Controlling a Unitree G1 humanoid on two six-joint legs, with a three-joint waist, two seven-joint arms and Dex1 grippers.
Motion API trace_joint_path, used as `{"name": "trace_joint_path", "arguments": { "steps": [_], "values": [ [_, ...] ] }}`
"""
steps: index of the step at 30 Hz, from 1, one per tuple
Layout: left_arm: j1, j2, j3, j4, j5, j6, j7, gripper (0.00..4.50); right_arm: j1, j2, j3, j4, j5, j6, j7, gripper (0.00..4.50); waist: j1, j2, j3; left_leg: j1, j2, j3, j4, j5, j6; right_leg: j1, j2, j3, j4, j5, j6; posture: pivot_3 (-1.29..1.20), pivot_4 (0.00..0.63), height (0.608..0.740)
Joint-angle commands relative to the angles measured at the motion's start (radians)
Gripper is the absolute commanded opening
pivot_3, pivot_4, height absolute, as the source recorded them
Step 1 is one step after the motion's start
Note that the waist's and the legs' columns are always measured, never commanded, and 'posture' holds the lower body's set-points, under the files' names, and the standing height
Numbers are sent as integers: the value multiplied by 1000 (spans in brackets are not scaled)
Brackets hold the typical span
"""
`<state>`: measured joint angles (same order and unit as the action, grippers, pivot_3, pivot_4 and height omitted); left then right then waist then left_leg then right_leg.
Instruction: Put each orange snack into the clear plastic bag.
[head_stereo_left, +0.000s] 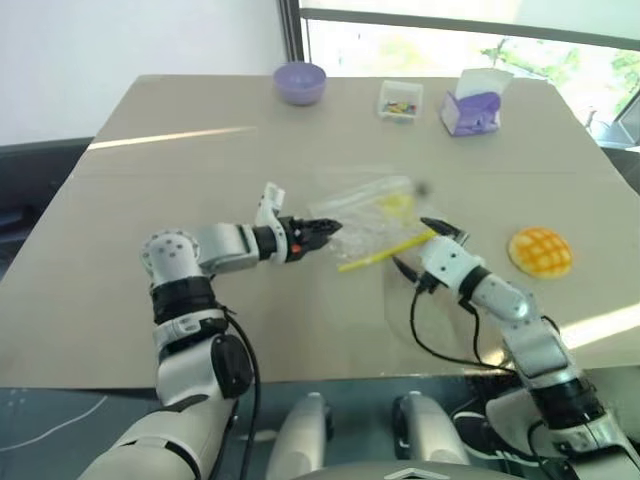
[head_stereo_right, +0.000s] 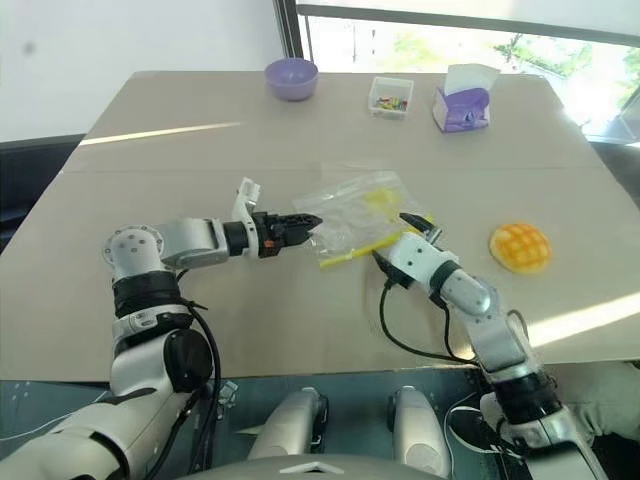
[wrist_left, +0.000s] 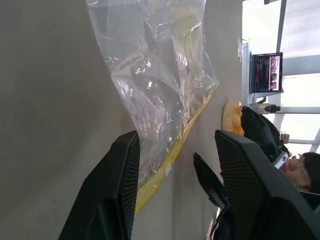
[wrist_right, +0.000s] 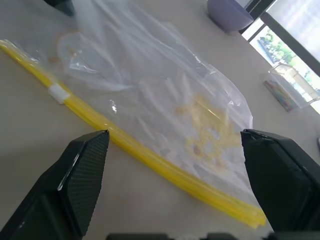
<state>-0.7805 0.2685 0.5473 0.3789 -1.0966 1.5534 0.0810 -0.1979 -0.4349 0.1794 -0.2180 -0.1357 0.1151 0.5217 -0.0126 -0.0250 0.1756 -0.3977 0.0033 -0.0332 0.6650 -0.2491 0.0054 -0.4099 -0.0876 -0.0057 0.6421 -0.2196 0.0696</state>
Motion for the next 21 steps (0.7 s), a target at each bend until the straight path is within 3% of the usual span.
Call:
{"name": "trace_joint_path", "arguments": {
  "steps": [1, 8, 10, 14, 21],
  "values": [
    [-1, -18, -27, -7, 30, -34, -56, 2229, 25, -24, -60, -112, 73, 48, 38, 4500, 0, 0, 0, 0, 0, 0, 0, 0, 0, 0, 0, 0, 0, 0, 0, 0, 150, 740],
    [-10, -107, -40, 56, 102, -99, -83, 2229, 62, -57, -93, -170, 97, 89, 42, 4500, 1, 0, 0, 0, 0, 0, 0, -1, 1, 0, 0, 0, 1, 0, 0, 0, 150, 740],
    [-12, -128, -33, 79, 120, -120, -77, 1744, 65, -61, -91, -177, 89, 91, 35, 4500, 1, 0, 0, 0, 0, 0, 0, -2, 3, 0, 0, 0, 1, 0, 0, 0, 150, 740],
    [-30, -160, 28, 113, 105, -134, -62, 37, 69, -79, -83, -175, 49, 82, 20, 4500, 4, 1, -1, 1, 0, 0, 0, -2, 5, 0, 0, 0, 1, 0, 0, 0, 150, 740],
    [-136, -193, 269, 117, -56, -63, 134, 37, 33, -135, -38, -58, -140, -11, -63, 4500, 0, 0, 0, 0, 0, 0, 2, -3, 5, 0, 0, 0, 1, 0, 0, 0, 150, 740]
  ]
}}
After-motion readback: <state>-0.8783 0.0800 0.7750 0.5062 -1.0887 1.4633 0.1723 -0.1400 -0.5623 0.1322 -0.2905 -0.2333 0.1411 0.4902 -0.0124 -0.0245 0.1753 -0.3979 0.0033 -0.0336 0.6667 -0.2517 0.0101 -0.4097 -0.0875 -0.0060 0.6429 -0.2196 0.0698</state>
